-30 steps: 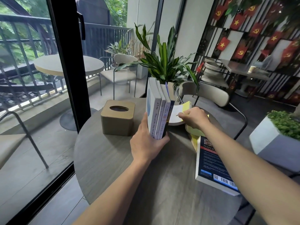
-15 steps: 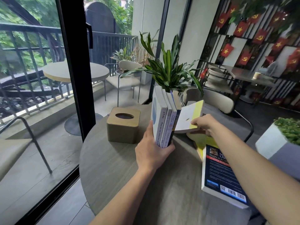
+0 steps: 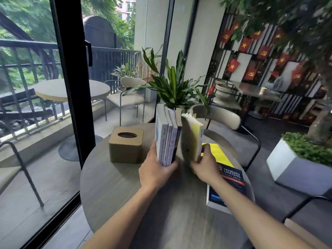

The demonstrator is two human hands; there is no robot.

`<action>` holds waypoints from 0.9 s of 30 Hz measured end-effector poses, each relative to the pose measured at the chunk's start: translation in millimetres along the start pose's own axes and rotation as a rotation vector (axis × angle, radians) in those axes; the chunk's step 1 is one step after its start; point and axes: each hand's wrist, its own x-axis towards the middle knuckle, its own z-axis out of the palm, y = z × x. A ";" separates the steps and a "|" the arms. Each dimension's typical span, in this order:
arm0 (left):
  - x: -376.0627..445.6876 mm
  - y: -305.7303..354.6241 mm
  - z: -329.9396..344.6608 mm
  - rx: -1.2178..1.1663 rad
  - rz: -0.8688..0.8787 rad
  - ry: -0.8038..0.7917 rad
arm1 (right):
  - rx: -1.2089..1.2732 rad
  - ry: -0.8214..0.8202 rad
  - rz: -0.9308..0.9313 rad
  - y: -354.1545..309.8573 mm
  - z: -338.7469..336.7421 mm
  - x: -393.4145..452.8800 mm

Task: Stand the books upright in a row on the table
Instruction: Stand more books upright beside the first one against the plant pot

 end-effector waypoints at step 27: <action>41.4 52.6 -41.7 -0.127 0.046 -0.039 | 0.097 -0.243 -0.167 -35.2 42.5 -8.3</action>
